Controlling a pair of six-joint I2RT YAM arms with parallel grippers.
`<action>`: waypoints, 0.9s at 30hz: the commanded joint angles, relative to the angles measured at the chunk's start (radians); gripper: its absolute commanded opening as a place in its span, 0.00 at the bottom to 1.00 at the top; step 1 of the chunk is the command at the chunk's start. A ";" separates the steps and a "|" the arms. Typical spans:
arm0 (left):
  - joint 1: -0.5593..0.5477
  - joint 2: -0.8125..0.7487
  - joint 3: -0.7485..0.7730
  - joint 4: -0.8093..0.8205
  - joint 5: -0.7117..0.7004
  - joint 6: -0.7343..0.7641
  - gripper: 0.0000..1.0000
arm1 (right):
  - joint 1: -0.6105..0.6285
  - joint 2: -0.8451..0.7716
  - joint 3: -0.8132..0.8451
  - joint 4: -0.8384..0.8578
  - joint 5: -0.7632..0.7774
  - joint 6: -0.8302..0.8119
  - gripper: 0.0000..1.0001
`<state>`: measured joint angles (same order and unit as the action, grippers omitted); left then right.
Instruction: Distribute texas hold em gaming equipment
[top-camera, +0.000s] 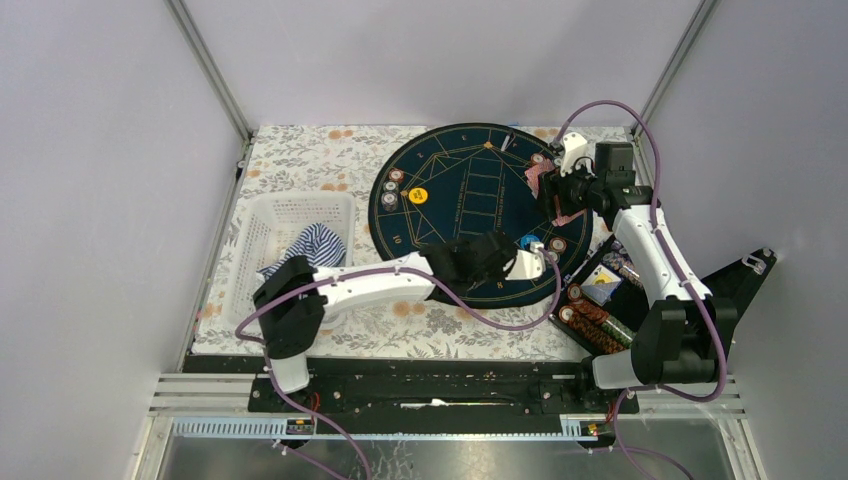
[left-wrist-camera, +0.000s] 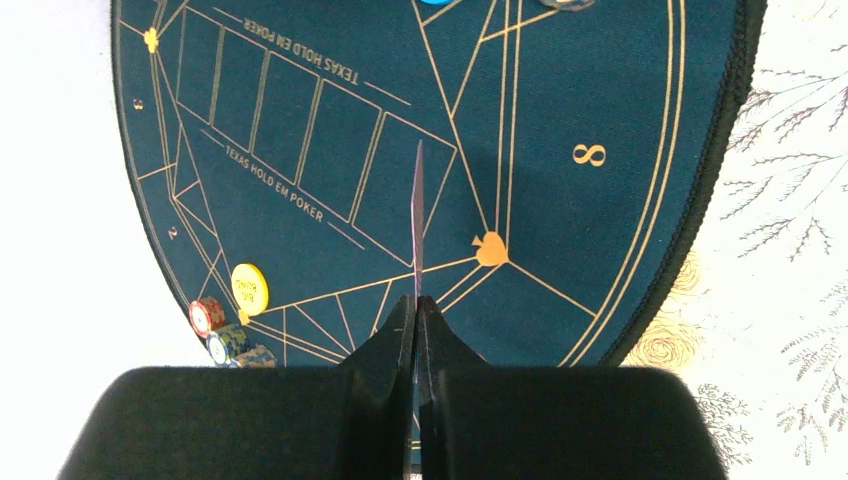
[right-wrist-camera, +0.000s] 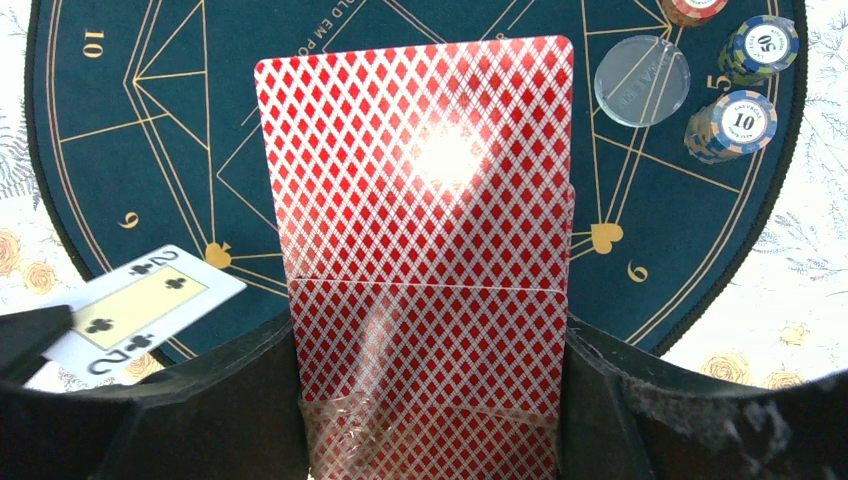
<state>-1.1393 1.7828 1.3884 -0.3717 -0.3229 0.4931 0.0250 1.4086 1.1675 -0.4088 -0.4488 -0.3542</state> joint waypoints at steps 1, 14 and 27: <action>-0.005 0.038 0.072 0.043 -0.070 0.037 0.00 | -0.008 -0.011 0.039 0.050 -0.041 0.014 0.01; 0.140 0.119 0.315 -0.269 0.741 -0.195 0.00 | -0.010 -0.009 0.035 0.053 -0.047 0.017 0.01; 0.326 0.419 0.581 -0.432 1.219 -0.259 0.00 | -0.010 -0.007 0.030 0.054 -0.033 0.012 0.01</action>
<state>-0.8318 2.1597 1.8847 -0.7578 0.6975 0.2764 0.0193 1.4086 1.1675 -0.4061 -0.4648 -0.3496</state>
